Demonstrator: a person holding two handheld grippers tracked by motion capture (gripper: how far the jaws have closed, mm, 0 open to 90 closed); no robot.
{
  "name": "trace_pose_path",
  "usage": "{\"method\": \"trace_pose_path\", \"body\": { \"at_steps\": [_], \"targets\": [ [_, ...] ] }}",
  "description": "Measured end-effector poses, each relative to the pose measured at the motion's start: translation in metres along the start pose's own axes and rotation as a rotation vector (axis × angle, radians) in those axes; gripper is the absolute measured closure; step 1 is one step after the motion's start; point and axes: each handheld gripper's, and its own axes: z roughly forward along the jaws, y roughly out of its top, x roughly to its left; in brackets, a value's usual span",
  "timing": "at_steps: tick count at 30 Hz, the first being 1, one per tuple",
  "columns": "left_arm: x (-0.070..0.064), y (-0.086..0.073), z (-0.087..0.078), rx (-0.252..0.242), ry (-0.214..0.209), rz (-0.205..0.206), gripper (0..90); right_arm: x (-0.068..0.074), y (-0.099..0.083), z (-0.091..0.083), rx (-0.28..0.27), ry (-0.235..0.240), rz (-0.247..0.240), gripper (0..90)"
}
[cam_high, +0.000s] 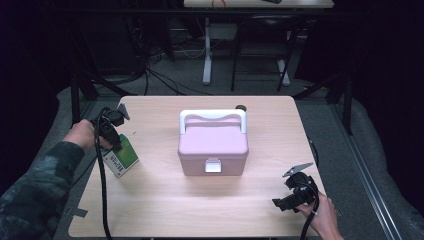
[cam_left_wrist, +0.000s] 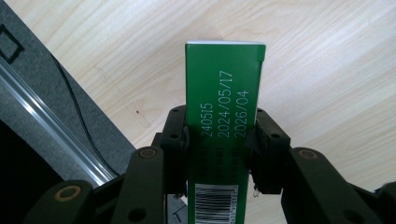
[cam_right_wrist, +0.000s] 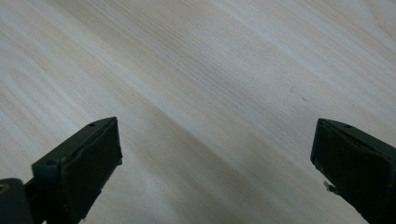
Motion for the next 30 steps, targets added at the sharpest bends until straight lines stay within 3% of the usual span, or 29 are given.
{"method": "trace_pose_path", "body": {
  "at_steps": [3, 10, 15, 19, 23, 26, 30],
  "targets": [
    [0.003, -0.002, 0.0, -0.017, -0.01, -0.009, 62.9, 0.0, 0.0, 0.0, -0.002, -0.001, -0.002, 1.2],
    [0.001, -0.005, -0.001, -0.053, 0.013, -0.024, 59.0, 0.001, 0.0, 0.0, -0.007, -0.007, -0.01, 1.2],
    [0.002, -0.007, -0.003, -0.067, 0.006, -0.035, 45.7, -0.001, 0.0, 0.001, -0.007, -0.004, -0.011, 1.3],
    [0.005, -0.011, -0.004, -0.118, 0.002, -0.053, 35.5, -0.001, 0.0, 0.0, -0.008, -0.004, 0.0, 1.3],
    [0.008, -0.014, -0.005, -0.137, 0.002, -0.074, 25.5, -0.001, 0.0, -0.001, -0.01, 0.0, 0.008, 1.3],
    [0.007, -0.018, -0.01, -0.163, 0.003, -0.078, 20.3, -0.001, 0.0, -0.002, -0.011, -0.009, -0.009, 1.3],
    [0.006, -0.023, -0.02, -0.207, 0.015, -0.084, 14.4, -0.002, 0.0, -0.004, -0.046, 0.042, 0.031, 1.3]
  ]
}}
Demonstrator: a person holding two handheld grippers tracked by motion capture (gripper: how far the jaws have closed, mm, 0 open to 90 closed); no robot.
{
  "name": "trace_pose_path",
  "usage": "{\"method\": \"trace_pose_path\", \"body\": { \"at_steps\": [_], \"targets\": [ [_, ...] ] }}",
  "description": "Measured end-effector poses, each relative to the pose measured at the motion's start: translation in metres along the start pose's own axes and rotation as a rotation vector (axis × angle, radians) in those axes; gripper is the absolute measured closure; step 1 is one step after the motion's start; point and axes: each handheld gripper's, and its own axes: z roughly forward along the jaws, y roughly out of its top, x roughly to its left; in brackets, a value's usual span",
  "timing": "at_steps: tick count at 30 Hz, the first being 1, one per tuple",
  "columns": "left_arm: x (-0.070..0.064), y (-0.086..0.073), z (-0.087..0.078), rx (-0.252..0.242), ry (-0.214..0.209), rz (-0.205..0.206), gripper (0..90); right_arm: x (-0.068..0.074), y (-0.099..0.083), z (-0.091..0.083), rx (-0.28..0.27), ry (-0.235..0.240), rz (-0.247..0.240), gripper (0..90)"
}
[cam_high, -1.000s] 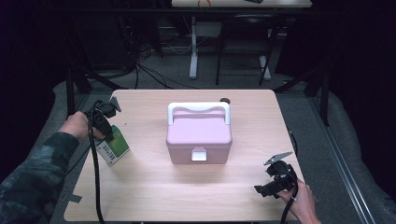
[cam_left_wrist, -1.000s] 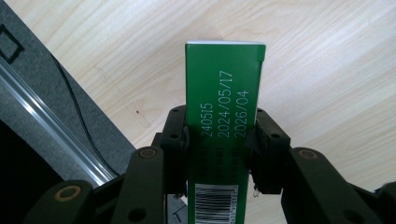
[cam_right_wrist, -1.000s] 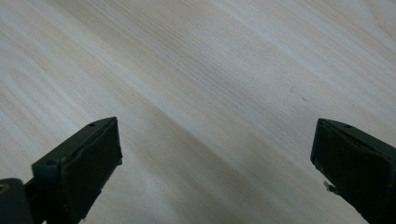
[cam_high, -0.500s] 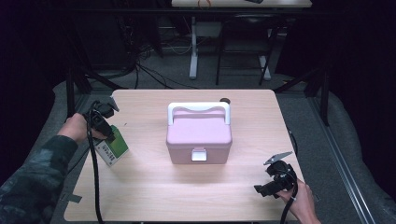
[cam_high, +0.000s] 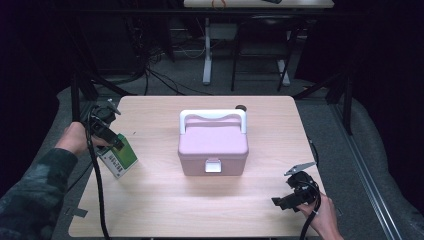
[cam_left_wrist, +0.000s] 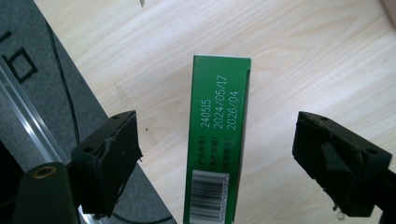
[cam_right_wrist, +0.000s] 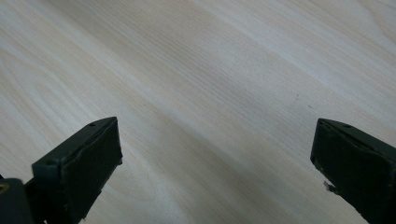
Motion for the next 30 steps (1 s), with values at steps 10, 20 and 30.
{"method": "trace_pose_path", "body": {
  "at_steps": [10, 20, 30],
  "targets": [
    [-0.005, -0.002, -0.031, -0.129, 0.02, 0.003, 3.5, -0.005, 0.007, -0.008, -0.046, 0.029, 0.034, 1.9],
    [-0.023, 0.008, -0.044, -0.198, 0.005, 0.034, 0.3, -0.004, 0.02, -0.02, -0.1, 0.041, 0.031, 3.2],
    [-0.049, 0.025, -0.041, -0.252, -0.035, 0.059, 0.1, -0.006, 0.052, -0.036, -0.174, 0.06, 0.015, 3.6]
  ]
}}
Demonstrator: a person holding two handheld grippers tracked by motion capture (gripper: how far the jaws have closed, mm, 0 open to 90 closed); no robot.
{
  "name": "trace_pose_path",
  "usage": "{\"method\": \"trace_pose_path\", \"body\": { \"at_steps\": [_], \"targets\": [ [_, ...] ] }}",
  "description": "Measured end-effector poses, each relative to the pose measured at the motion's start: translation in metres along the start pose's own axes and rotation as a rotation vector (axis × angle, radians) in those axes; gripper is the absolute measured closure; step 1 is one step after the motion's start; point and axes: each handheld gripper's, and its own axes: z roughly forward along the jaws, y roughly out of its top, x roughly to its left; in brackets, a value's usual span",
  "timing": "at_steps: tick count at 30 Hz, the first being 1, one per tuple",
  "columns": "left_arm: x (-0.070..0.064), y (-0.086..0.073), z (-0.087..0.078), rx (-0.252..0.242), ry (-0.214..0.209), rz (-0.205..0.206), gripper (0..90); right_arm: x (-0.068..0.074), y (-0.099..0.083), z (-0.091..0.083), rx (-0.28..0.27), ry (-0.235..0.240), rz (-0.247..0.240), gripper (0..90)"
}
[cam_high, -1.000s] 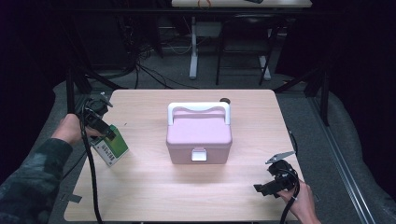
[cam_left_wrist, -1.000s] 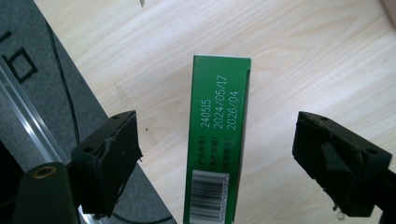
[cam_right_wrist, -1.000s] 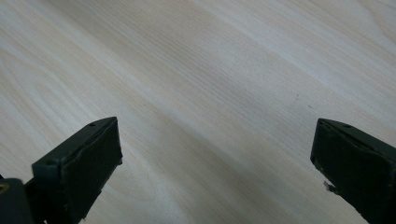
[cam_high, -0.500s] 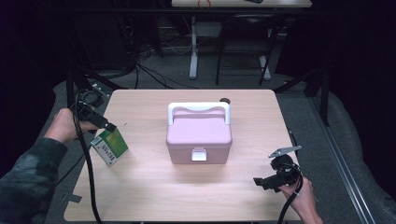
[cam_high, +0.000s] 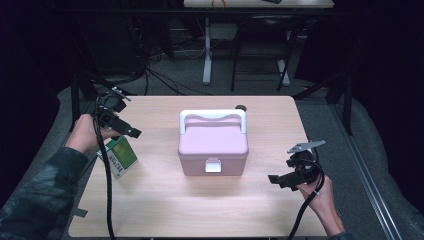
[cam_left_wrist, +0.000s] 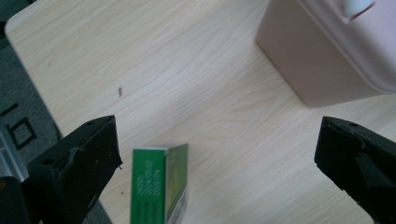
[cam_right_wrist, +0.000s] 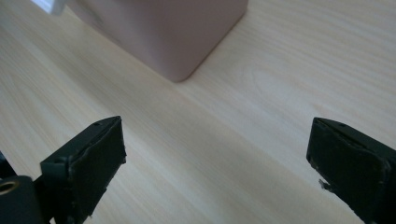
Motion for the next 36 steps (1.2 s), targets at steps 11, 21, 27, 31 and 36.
{"method": "trace_pose_path", "body": {
  "at_steps": [11, 21, 27, 31, 36],
  "targets": [
    [-0.029, 0.027, 0.02, -0.054, -0.079, 0.051, 0.0, 0.002, 0.06, -0.007, -0.06, 0.02, -0.06, 0.0],
    [-0.058, 0.056, 0.053, -0.092, -0.16, 0.081, 10.3, 0.012, 0.114, 0.019, -0.087, 0.067, -0.098, 5.8],
    [-0.066, 0.066, 0.069, -0.104, -0.196, 0.075, 16.4, 0.009, 0.136, 0.04, -0.105, 0.081, -0.056, 24.8],
    [-0.07, 0.069, 0.077, -0.124, -0.213, 0.065, 25.1, 0.005, 0.143, 0.049, -0.129, 0.082, -0.018, 38.7],
    [-0.074, 0.07, 0.08, -0.154, -0.222, 0.065, 39.6, 0.003, 0.146, 0.055, -0.129, 0.064, -0.012, 53.7]
  ]
}}
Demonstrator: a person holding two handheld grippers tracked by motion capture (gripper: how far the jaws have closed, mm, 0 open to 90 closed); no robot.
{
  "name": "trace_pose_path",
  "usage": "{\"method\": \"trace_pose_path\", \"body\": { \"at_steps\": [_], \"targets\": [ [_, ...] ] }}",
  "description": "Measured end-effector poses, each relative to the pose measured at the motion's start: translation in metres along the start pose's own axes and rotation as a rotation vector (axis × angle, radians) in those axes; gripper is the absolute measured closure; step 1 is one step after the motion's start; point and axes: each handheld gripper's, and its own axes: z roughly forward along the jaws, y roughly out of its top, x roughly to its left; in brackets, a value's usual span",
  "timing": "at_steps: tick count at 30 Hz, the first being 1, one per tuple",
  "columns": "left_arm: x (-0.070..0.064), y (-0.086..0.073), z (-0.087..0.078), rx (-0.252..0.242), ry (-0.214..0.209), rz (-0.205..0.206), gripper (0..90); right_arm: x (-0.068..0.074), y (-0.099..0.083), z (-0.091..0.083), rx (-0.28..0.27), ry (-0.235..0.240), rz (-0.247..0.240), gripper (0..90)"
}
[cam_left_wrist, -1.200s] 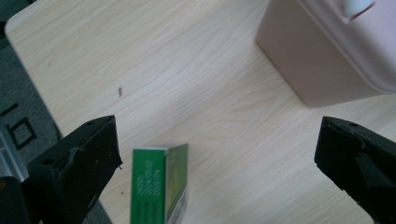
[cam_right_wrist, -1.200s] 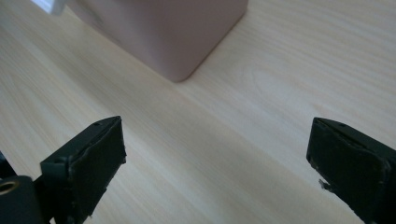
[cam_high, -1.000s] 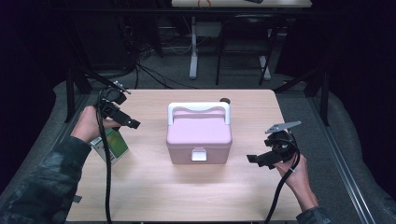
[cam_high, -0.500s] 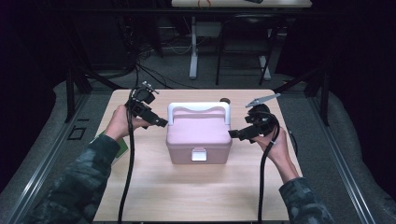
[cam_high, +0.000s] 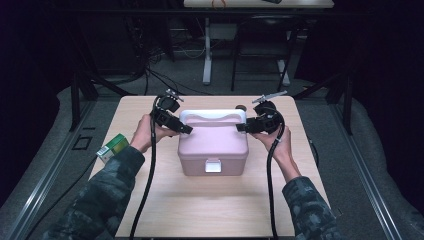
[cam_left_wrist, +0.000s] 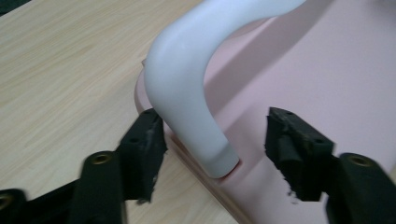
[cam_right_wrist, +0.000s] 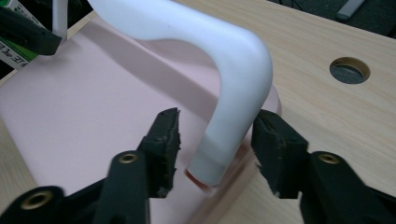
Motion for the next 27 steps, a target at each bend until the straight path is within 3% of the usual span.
{"method": "trace_pose_path", "body": {
  "at_steps": [3, 8, 11, 16, 20, 27],
  "targets": [
    [-0.002, -0.004, 0.001, -0.017, 0.029, 0.005, 47.6, 0.003, -0.001, 0.0, -0.007, -0.012, -0.005, 58.3],
    [-0.003, -0.011, -0.002, -0.064, 0.034, -0.015, 55.5, 0.004, -0.005, -0.002, -0.025, -0.025, -0.001, 65.4],
    [-0.01, -0.016, -0.004, -0.085, 0.06, -0.002, 59.4, 0.008, -0.006, -0.004, -0.033, -0.027, -0.012, 66.8],
    [-0.014, -0.023, -0.009, -0.116, 0.06, -0.007, 67.1, 0.014, -0.01, -0.01, -0.054, -0.032, -0.023, 72.2],
    [-0.02, -0.029, -0.012, -0.124, 0.082, 0.003, 71.0, 0.02, -0.013, -0.012, -0.061, -0.046, -0.041, 72.2],
    [-0.023, -0.041, -0.018, -0.145, 0.076, -0.028, 72.7, 0.03, -0.021, -0.016, -0.076, -0.034, -0.065, 72.5]
  ]
}}
